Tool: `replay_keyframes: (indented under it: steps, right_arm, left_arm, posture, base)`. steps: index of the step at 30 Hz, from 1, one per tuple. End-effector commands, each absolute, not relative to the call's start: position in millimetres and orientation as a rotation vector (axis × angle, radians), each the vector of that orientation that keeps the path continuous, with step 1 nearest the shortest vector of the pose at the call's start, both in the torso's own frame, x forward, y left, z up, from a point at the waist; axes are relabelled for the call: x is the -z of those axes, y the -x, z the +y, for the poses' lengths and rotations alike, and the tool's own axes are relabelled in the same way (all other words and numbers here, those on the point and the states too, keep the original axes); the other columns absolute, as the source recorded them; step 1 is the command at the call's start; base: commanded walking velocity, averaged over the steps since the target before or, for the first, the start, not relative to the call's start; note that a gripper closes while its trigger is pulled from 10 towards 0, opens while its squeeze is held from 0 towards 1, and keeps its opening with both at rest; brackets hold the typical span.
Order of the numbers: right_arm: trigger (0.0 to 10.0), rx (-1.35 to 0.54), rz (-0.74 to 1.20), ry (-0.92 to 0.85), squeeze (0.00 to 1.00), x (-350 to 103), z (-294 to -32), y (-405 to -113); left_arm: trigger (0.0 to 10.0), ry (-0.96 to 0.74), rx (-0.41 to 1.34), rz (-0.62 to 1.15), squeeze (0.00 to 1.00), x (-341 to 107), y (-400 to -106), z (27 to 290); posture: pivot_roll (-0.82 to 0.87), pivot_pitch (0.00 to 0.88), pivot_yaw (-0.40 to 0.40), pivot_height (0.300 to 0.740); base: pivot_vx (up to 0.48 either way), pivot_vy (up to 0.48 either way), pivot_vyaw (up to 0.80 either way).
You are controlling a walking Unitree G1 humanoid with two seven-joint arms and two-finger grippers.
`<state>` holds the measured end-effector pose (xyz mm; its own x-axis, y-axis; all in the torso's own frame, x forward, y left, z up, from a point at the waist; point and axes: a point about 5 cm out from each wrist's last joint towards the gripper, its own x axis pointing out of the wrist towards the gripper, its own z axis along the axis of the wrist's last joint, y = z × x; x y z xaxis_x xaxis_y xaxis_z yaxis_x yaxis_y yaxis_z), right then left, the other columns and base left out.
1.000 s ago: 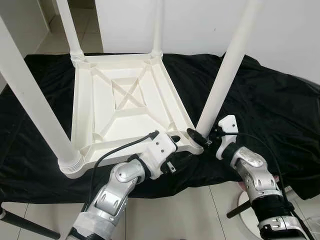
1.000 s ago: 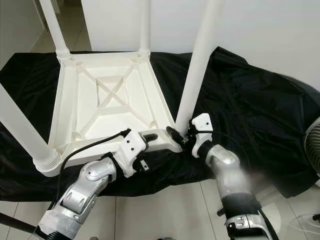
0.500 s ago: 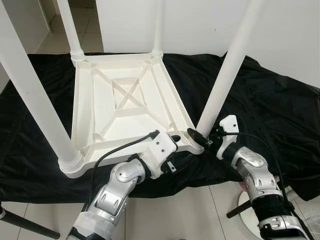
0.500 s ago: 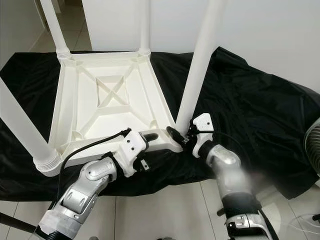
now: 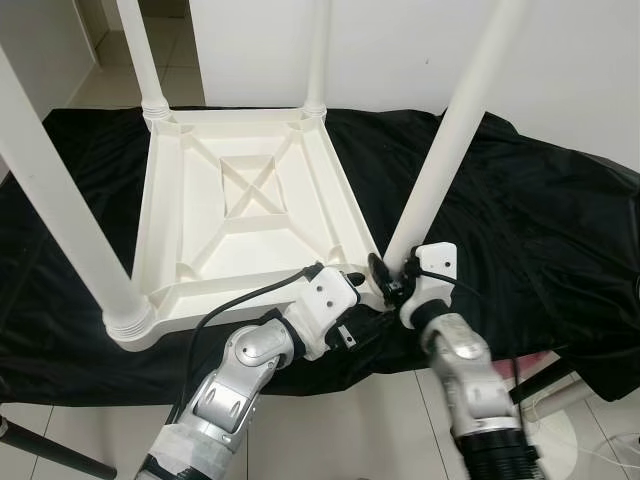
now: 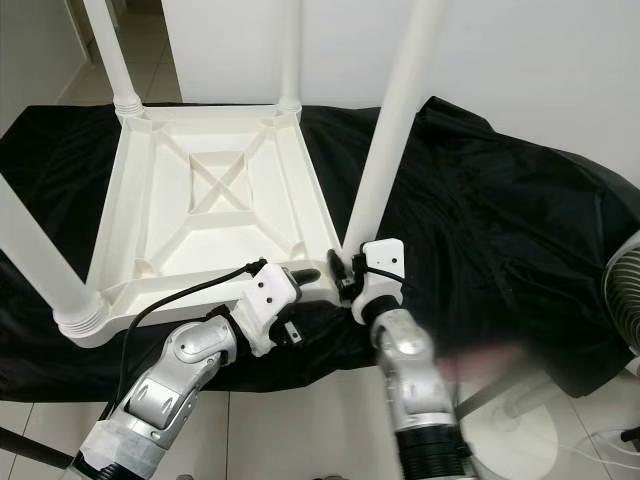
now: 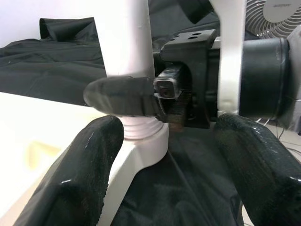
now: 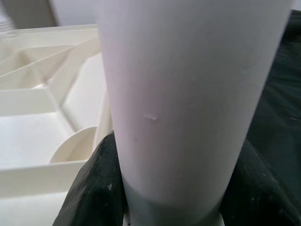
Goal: Building children table
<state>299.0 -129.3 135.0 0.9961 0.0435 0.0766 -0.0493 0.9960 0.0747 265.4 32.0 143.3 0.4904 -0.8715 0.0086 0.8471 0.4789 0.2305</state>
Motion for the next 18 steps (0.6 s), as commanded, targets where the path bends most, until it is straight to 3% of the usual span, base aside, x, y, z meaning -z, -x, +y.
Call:
replay_keyframes:
  steps: [1,8,18]
  right_arm:
    - [10.0,0.090,-0.011,-0.091,0.00,-121.0,-144.1,-294.7]
    - [10.0,0.100,0.004,-0.134,0.00,-120.6,-124.1,-290.5]
    - [10.0,0.098,-0.013,-0.147,0.03,-126.4,-119.0,-293.0]
  left_arm:
    - [10.0,-0.214,1.030,-0.117,0.00,-138.3,-265.8,31.2]
    - [10.0,-0.218,1.035,-0.115,0.00,-137.5,-264.5,32.0]
    - [10.0,-0.223,1.033,-0.120,0.00,-138.4,-266.1,31.5]
  posture:
    - [-0.06,0.042,-0.068,0.740]
    - [-0.05,0.036,-0.066,0.740]
    - [-0.04,0.029,-0.068,0.740]
  base:
    - [0.000,0.000,0.00]
    - [0.000,0.000,0.00]
    - [0.000,0.000,0.00]
